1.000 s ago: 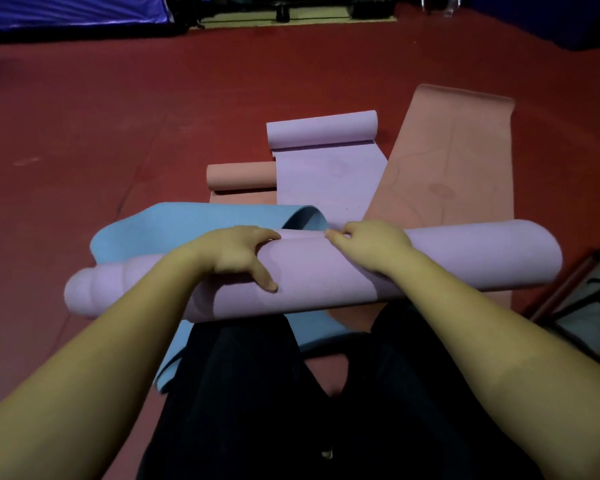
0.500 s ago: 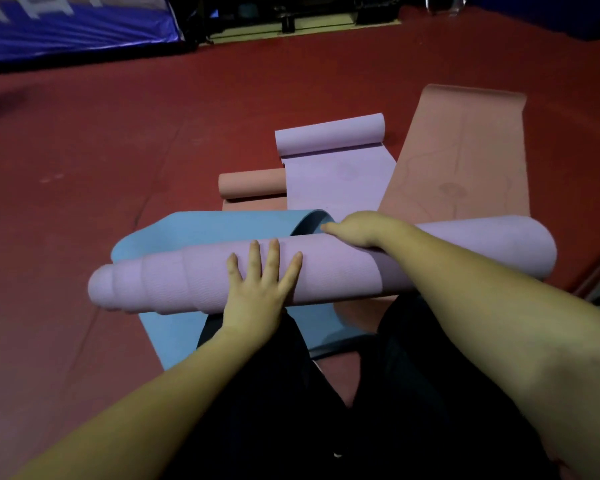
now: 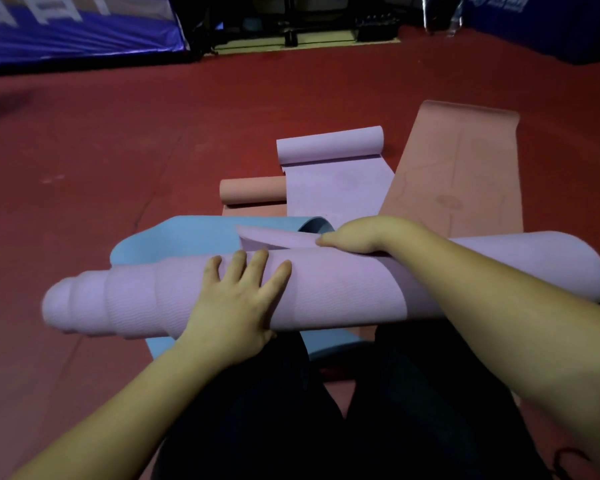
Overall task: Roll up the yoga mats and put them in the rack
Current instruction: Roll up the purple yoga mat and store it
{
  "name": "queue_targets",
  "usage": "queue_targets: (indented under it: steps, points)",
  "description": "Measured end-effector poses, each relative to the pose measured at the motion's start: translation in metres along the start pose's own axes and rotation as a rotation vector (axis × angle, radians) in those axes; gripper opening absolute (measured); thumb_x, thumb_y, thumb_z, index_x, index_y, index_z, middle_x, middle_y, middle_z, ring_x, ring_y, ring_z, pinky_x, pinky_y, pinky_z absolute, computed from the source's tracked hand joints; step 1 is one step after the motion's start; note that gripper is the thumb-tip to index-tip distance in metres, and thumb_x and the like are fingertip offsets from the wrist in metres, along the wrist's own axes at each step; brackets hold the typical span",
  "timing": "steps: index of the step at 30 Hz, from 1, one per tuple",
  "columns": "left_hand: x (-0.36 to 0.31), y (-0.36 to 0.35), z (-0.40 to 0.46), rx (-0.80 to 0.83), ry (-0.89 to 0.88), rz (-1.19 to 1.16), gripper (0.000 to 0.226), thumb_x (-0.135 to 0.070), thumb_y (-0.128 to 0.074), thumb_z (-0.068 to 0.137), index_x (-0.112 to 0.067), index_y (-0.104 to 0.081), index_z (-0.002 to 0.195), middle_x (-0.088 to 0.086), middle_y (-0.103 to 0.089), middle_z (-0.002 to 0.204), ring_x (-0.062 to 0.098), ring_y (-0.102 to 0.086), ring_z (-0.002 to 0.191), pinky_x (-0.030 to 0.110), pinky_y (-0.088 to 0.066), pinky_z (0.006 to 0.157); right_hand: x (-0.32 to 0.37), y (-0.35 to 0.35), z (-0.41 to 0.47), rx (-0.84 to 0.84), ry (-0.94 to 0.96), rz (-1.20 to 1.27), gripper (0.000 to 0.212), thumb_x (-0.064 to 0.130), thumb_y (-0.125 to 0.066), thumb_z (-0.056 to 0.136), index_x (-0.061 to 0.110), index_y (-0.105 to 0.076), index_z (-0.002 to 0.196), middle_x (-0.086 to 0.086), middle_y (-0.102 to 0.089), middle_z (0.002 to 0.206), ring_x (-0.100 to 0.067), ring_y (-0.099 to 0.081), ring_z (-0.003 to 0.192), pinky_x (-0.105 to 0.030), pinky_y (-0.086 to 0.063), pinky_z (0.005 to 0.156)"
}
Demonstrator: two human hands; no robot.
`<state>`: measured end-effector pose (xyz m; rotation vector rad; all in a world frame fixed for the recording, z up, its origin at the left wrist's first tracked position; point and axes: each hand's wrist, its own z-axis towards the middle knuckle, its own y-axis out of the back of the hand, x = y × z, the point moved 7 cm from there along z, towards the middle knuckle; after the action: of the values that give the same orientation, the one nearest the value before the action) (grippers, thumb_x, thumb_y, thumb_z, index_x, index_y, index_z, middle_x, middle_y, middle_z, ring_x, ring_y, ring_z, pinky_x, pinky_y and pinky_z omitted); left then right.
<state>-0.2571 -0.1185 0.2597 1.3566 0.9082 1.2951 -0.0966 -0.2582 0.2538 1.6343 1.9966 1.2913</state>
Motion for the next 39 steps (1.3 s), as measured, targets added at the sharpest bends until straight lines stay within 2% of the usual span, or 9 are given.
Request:
queue_targets:
  steps: [2,10,12,15,21,25,29,36,39]
  points:
    - [-0.004,0.000,-0.007,0.022,0.007,-0.013,0.104,-0.054,-0.074,0.047,-0.017,-0.041,0.138,0.021,-0.051,0.133,0.042,-0.052,0.110,0.062,-0.039,0.093,0.000,-0.006,-0.001,0.000,-0.012,-0.042,0.056,0.054,-0.035,0.101,0.016,-0.055,0.137,-0.009,-0.047,0.147,-0.023,-0.049,0.122,-0.031,-0.031,0.092]
    - [-0.013,0.006,-0.021,-0.037,0.012,-0.040,0.096,-0.051,-0.072,0.050,-0.015,-0.048,0.136,0.020,-0.053,0.130,0.042,-0.052,0.108,0.062,-0.039,0.091,-0.009,-0.016,-0.002,0.023,-0.074,-0.025,0.052,0.064,-0.040,0.094,0.029,-0.057,0.128,-0.005,-0.052,0.140,-0.022,-0.050,0.109,-0.035,-0.034,0.092]
    - [-0.014,-0.001,-0.022,-0.019,0.011,-0.056,0.096,-0.052,-0.071,0.050,-0.016,-0.048,0.135,0.020,-0.053,0.129,0.041,-0.053,0.106,0.060,-0.040,0.090,-0.013,-0.022,0.003,0.040,-0.105,-0.030,0.058,0.066,-0.042,0.091,0.026,-0.057,0.131,-0.003,-0.054,0.132,-0.021,-0.050,0.108,-0.034,-0.033,0.091]
    - [-0.010,-0.010,-0.018,0.019,0.017,-0.079,0.100,-0.057,-0.070,0.047,-0.018,-0.046,0.136,0.017,-0.054,0.130,0.039,-0.054,0.104,0.056,-0.042,0.090,-0.014,-0.021,0.015,-0.006,-0.132,-0.052,0.050,0.068,-0.049,0.084,0.029,-0.063,0.113,0.003,-0.058,0.112,-0.018,-0.055,0.099,-0.035,-0.040,0.088]
    - [0.007,-0.018,-0.004,0.087,0.006,-0.099,0.110,-0.073,-0.061,0.045,-0.025,-0.035,0.141,0.008,-0.053,0.132,0.033,-0.053,0.105,0.051,-0.043,0.092,-0.012,-0.003,0.041,-0.180,-0.085,-0.213,0.031,0.031,-0.059,0.088,0.014,-0.060,0.114,-0.007,-0.064,0.109,-0.025,-0.057,0.092,-0.033,-0.045,0.077]
    - [0.009,-0.020,-0.003,0.111,-0.007,-0.108,0.113,-0.075,-0.063,0.047,-0.028,-0.030,0.144,0.005,-0.049,0.138,0.031,-0.050,0.112,0.050,-0.041,0.096,-0.029,0.009,0.062,-0.267,-0.168,-0.279,0.047,0.010,-0.059,0.086,0.006,-0.038,0.128,-0.014,-0.057,0.099,-0.032,-0.056,0.089,-0.033,-0.042,0.062]
    - [0.009,-0.019,0.004,0.137,-0.024,-0.116,0.114,-0.075,-0.065,0.057,-0.032,-0.018,0.150,0.000,-0.038,0.147,0.027,-0.041,0.123,0.046,-0.034,0.104,-0.039,0.017,0.077,-0.297,-0.216,-0.330,0.071,-0.004,-0.055,0.083,0.005,-0.022,0.145,-0.020,-0.053,0.127,-0.038,-0.056,0.111,-0.041,-0.045,0.077]
    - [0.016,-0.021,0.014,0.185,-0.041,-0.158,0.110,-0.079,-0.060,0.061,-0.034,-0.014,0.151,-0.004,-0.038,0.144,0.024,-0.040,0.123,0.043,-0.035,0.102,-0.079,0.043,0.086,-0.318,-0.285,-0.406,0.036,0.029,-0.061,0.091,0.011,-0.064,0.122,-0.013,-0.058,0.127,-0.034,-0.056,0.116,-0.039,-0.049,0.095]
    - [0.023,-0.024,0.019,0.188,-0.016,-0.200,0.100,-0.091,-0.035,0.068,-0.035,-0.022,0.150,-0.005,-0.044,0.139,0.023,-0.043,0.118,0.042,-0.037,0.100,-0.076,0.058,0.080,-0.346,-0.151,-0.309,0.033,0.031,-0.056,0.096,0.009,-0.065,0.120,-0.015,-0.062,0.124,-0.034,-0.055,0.112,-0.037,-0.047,0.094]
